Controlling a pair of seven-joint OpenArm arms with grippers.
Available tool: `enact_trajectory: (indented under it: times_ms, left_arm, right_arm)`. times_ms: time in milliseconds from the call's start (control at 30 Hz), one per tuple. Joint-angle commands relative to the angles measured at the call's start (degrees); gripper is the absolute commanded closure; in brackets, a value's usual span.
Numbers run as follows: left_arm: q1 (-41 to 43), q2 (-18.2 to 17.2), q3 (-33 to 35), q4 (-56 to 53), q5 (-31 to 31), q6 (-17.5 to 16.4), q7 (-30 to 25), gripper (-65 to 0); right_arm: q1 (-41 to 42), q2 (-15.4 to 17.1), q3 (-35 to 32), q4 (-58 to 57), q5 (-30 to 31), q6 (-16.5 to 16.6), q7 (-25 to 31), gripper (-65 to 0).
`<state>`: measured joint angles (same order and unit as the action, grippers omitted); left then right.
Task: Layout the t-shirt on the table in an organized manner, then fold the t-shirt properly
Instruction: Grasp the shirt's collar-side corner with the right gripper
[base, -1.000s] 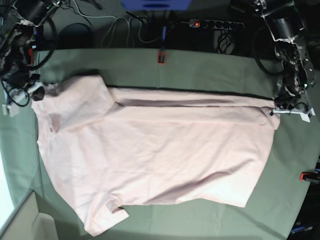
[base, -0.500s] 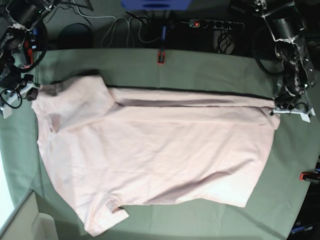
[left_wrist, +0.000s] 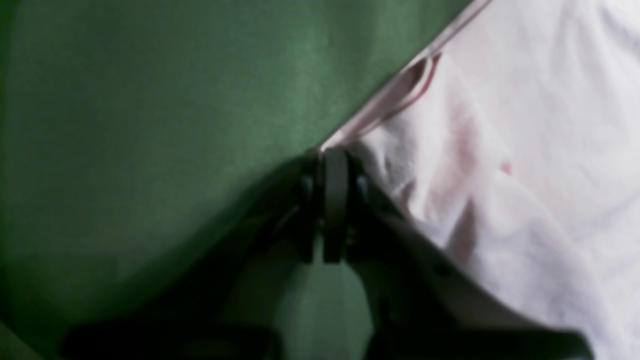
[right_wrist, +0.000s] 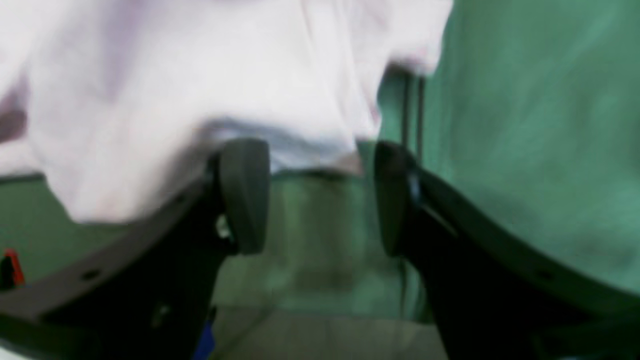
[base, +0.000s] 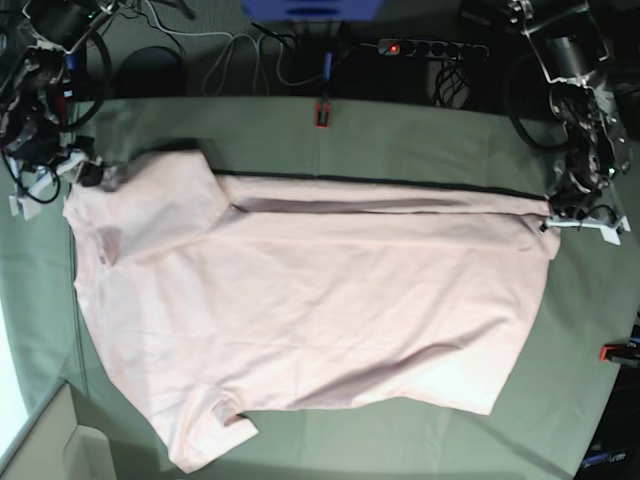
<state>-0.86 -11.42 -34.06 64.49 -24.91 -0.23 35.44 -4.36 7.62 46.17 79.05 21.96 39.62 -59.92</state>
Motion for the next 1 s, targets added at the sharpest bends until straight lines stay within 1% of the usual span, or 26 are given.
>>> enact_trajectory:
  times_ms: [0,67,133,200,300,567,700,767,833,967]
  left_arm:
    - [-0.7,-0.6,-0.1,0.8,0.1,-0.1,-0.1,0.0]
    - [-0.7,-0.6,-0.1,0.8,0.1,-0.1,-0.1,0.0]
    - [-0.7,-0.6,-0.1,0.8,0.1,-0.1,-0.1,0.0]
    - [-0.7,-0.6,-0.1,0.8,0.1,-0.1,-0.1,0.0]
    - [-0.7,-0.6,-0.1,0.8,0.1,-0.1,-0.1,0.0]
    - [-0.8,-0.6,-0.1,0.8,0.1,-0.1,-0.1,0.0]
    - [-0.8,-0.6,-0.1,0.8,0.1,-0.1,-0.1,0.0]
    - [-0.8,-0.6,-0.2,0.8,0.0,-0.1,-0.1,0.0]
    - [-0.8,-0.6,-0.2,0.9,0.0,-0.1,-0.1,0.0]
    - [-0.8,-0.6,-0.2,0.9,0.0,-0.1,-0.1,0.0]
  right_arm:
    - [0.4,1.0,0.2,0.0,0.9,0.4,0.6,-33.5]
    - [0.4,1.0,0.2,-0.3,1.0,0.4,0.7,-31.5]
    - [0.4,1.0,0.2,-0.2,1.2,0.4,0.7,-26.5]
    - [0.6,1.0,0.2,-0.2,1.3,0.4,0.8,-18.0]
    - [1.9,1.0,0.2,-0.4,1.3,0.4,2.0,-0.5]
    - [3.0,1.2,0.2,1.0,1.3,0.4,1.8,0.0]
    - [2.6,0.8,0.2,8.0,1.3,0.4,1.4,0.0]
    - [2.8,-0.2,0.2,11.2,1.3,0.4,-0.1,0.0]
    - [3.4,-0.4,0.1,13.0,1.3,0.4,-1.3,0.0]
    - [7.4,-0.4,-3.9,13.5,1.3,0.4,-3.4,0.0]
